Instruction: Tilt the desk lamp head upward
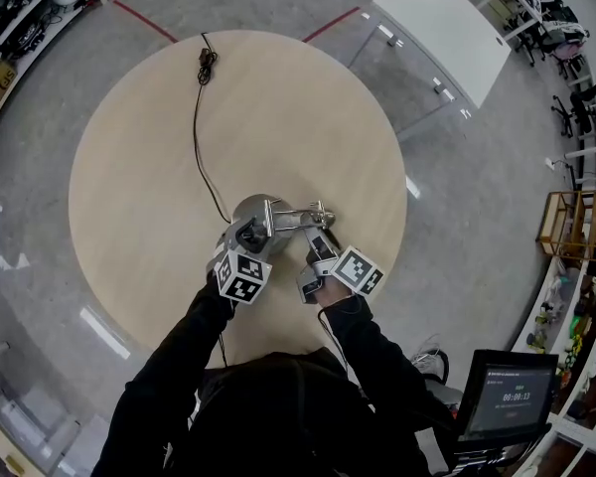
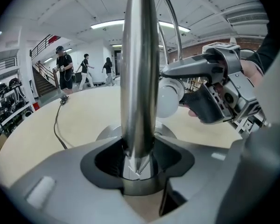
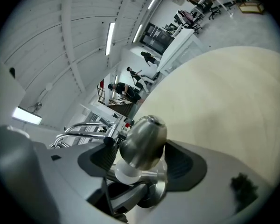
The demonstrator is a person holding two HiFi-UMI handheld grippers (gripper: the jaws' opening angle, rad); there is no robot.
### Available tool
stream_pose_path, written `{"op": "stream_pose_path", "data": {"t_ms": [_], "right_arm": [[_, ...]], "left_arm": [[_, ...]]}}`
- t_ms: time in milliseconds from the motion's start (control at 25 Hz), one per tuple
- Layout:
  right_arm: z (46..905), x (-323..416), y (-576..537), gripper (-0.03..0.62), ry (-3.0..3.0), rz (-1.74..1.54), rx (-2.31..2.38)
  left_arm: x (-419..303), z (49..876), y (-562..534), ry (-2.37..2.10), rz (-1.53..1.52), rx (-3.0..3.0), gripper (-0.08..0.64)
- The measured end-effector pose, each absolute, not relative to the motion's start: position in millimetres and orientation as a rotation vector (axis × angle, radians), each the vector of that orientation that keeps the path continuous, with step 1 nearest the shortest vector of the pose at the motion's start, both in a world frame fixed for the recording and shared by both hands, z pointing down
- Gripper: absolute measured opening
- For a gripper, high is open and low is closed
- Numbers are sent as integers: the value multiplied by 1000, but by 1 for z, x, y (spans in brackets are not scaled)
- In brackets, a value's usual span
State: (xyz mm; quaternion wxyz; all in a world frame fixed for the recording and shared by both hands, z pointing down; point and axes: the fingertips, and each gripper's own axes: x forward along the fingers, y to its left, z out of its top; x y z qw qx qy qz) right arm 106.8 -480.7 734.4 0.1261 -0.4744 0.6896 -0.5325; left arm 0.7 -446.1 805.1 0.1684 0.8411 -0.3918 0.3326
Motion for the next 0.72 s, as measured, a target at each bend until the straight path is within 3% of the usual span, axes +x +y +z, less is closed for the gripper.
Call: {"op": "stream_pose_path", "data": {"t_ms": [720], "right_arm": [[685,141,-487,342,2262,-1213,-1661]], "left_arm": [[-5,812,-440,-1117,934,2408,218]]}}
